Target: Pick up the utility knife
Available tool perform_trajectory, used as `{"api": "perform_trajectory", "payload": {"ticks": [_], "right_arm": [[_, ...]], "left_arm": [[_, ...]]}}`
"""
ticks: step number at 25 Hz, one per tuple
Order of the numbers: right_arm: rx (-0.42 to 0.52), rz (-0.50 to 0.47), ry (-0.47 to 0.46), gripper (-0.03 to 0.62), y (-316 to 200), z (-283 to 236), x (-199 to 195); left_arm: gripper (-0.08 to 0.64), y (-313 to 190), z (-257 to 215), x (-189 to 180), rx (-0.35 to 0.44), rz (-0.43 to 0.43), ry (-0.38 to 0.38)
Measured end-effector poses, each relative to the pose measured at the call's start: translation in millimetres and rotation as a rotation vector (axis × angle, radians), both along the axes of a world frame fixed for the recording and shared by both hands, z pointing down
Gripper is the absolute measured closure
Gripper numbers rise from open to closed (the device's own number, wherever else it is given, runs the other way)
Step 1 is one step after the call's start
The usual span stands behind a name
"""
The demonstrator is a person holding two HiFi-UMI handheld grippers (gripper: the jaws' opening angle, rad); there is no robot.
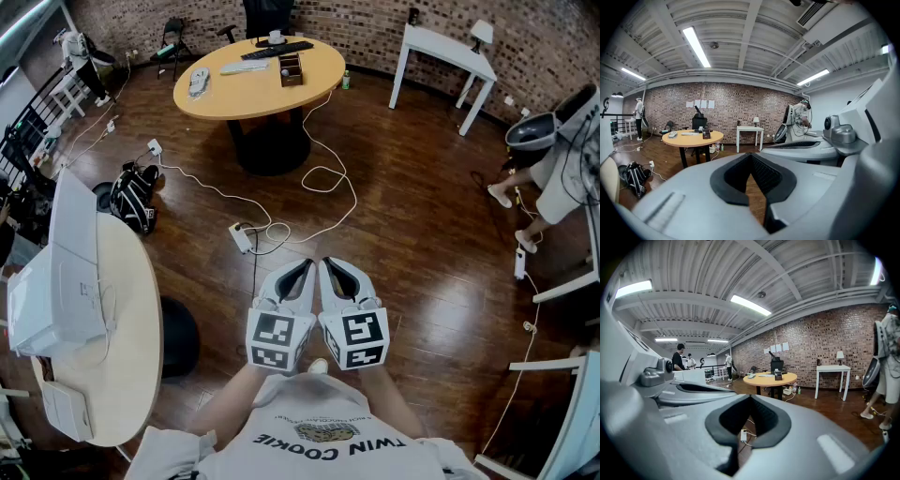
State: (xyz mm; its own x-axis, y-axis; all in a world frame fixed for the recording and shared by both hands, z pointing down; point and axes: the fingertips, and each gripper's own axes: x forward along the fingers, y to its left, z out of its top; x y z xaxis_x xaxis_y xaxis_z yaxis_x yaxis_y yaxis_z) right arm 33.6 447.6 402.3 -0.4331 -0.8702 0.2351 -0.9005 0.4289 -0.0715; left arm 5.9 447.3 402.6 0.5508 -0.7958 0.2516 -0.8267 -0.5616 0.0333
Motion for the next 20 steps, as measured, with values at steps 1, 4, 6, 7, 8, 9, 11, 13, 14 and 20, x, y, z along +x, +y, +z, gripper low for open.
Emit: {"api": "perform_trajectory", "payload": {"ticks": [1,4,6,7,8,9,11,13,14,20], "right_arm": [[0.001,-0.003,0.001,0.592,-5.4,-0.1,1.1],[-0.001,-0.009,0.006,0.592,-22.8,2.2,4.0],[-0.004,-0.009,0.012,0.592,-37.3,6.4,4.4],[-0.008,-0.007,0.014,0.592,-45.2,8.9,4.0],[-0.012,-0.007,0.017,0.592,-53.2,11.3,2.9],[-0.015,-0.007,0.02,0.592,-61.5,13.2,1.1],[-0.019,-0.011,0.029,0.592,-80.2,15.0,-4.6],[-0.021,-0.014,0.037,0.592,-100.9,15.0,-11.6],[-0.023,-0.013,0.041,0.592,-111.8,14.6,-15.0],[-0.024,0.008,0.057,0.592,-179.8,6.4,-37.3]], "left_arm": [[0.554,-5.5,0.9,1.8,-0.004,-0.002,0.0],[0.552,-23.1,3.9,6.4,-0.01,-0.003,0.003],[0.552,-37.9,5.9,6.5,-0.007,-0.001,0.005],[0.553,-45.9,7.2,5.2,-0.006,-0.001,0.006],[0.554,-54.0,8.6,3.2,-0.007,-0.002,0.008],[0.552,-62.7,9.8,0.7,-0.008,-0.002,0.01],[0.552,-82.1,11.0,-4.6,-0.009,-0.003,0.014],[0.553,-102.5,12.0,-9.3,-0.017,0.005,0.022],[0.552,-113.2,12.5,-12.3,-0.019,0.01,0.024],[0.553,-182.7,4.4,-35.5,-0.02,0.03,0.043]]}}
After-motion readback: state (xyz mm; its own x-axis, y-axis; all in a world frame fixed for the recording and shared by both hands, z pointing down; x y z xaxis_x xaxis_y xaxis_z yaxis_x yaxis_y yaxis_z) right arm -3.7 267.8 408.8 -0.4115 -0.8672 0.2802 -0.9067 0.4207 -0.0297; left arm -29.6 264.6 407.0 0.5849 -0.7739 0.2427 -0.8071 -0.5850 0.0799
